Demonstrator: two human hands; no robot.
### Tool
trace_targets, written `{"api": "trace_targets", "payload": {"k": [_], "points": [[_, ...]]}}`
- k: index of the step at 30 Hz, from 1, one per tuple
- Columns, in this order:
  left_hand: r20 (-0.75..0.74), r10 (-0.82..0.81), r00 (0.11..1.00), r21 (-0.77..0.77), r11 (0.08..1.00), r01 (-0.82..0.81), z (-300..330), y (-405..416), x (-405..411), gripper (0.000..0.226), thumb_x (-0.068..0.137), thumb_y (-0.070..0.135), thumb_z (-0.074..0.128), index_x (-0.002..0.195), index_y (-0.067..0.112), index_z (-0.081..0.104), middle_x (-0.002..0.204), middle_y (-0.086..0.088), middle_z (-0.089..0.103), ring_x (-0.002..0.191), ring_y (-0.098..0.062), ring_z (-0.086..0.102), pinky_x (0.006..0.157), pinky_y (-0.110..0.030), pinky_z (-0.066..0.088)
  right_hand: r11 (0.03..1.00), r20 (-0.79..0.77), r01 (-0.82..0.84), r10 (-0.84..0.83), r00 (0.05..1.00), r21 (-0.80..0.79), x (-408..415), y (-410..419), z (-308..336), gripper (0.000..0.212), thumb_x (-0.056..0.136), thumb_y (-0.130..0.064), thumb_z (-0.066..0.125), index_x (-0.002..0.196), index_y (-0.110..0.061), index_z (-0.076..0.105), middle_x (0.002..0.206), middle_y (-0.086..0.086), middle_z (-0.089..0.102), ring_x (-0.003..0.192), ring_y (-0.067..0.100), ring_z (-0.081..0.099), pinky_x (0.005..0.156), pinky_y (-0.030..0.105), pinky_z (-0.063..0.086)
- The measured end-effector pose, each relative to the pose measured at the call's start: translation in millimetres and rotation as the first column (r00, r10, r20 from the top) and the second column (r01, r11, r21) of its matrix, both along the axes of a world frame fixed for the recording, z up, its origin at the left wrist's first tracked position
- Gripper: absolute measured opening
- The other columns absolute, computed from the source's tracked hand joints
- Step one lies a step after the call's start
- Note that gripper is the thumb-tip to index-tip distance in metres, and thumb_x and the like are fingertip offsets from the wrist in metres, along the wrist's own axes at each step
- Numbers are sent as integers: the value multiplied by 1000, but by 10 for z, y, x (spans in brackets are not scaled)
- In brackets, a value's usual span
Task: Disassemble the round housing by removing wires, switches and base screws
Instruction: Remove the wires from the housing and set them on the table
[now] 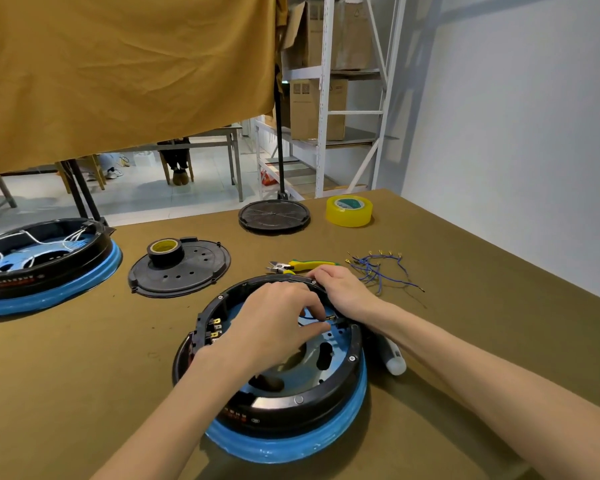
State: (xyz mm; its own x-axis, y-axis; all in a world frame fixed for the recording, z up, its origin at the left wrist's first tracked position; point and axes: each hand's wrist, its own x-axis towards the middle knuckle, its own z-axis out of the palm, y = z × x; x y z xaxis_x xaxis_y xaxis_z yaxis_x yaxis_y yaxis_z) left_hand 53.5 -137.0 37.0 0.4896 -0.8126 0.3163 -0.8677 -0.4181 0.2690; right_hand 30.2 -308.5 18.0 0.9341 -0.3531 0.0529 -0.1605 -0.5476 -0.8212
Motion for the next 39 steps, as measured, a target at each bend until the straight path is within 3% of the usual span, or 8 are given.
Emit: {"api": "trace_targets", "payload": {"k": [3, 6, 10, 13, 20, 25, 34, 39], "points": [[-3, 10, 1000, -8, 1000, -10, -30, -35, -4, 13, 93, 46, 69, 97, 34, 73, 100, 19, 65, 94, -6, 60, 87, -31, 52, 999, -3, -13, 12, 1000, -34, 2, 3, 1, 35, 109, -21, 34, 106, -13, 68, 110, 9, 68, 103, 21, 60, 89, 35, 43], [-8, -6, 1000, -21, 1000, 6, -89, -23, 11, 8, 95, 42, 67, 95, 34, 69, 99, 20, 58, 93, -6, 57, 86, -31, 51, 996, 13, -45, 47, 999, -76, -2, 2, 4, 36, 110, -24, 33, 90, -20, 63, 91, 5, 62, 87, 17, 54, 79, 34, 38], [41, -27, 999, -65, 997, 30, -129, -14, 28, 7, 95, 39, 68, 93, 33, 65, 95, 18, 54, 88, -6, 49, 76, -25, 38, 993, 28, -52, 55, 998, -101, 25, 3, -13, 42, 111, -24, 32, 73, -28, 51, 72, -1, 49, 71, 16, 45, 71, 36, 33], [138, -29, 990, -47, 998, 36, -128, -45, 34, 8, 95, 43, 67, 93, 34, 66, 84, 20, 59, 85, -6, 45, 82, -26, 34, 993, 31, -49, 52, 998, -104, 26, -6, -27, 43, 111, -25, 32, 72, -32, 49, 70, -6, 50, 68, 10, 46, 66, 33, 34], [132, 24, 991, -34, 999, -19, -163, 11, 29, 11, 92, 46, 69, 100, 39, 65, 86, 23, 68, 88, -3, 44, 93, -30, 30, 992, 11, -56, 57, 998, -114, 21, -5, -27, 40, 111, -29, 31, 77, -33, 52, 72, -3, 50, 68, 10, 46, 67, 33, 34], [189, 7, 982, -49, 999, 2, -157, 10, 25, 7, 92, 42, 71, 90, 36, 71, 84, 20, 68, 82, -5, 47, 89, -31, 33, 994, 26, -47, 50, 998, -99, 13, -14, -39, 42, 111, -28, 32, 73, -34, 49, 69, -6, 48, 65, 9, 44, 62, 30, 32], [-3, 6, 1000, -97, 995, -6, -154, -72, 62, 8, 89, 43, 74, 85, 39, 69, 72, 25, 60, 74, 10, 49, 84, -26, 34, 995, 12, -29, 31, 999, -90, -4, 5, -19, 41, 110, -29, 32, 73, -34, 50, 71, -6, 52, 70, 10, 47, 71, 35, 35], [-15, 15, 1000, -105, 994, -17, -122, -86, 35, 7, 88, 42, 77, 88, 36, 73, 69, 25, 60, 69, 9, 51, 88, -30, 40, 998, 29, -31, 32, 999, -60, -11, 19, 0, 43, 109, -23, 34, 69, -30, 48, 68, -2, 49, 66, 13, 44, 65, 35, 32]]}}
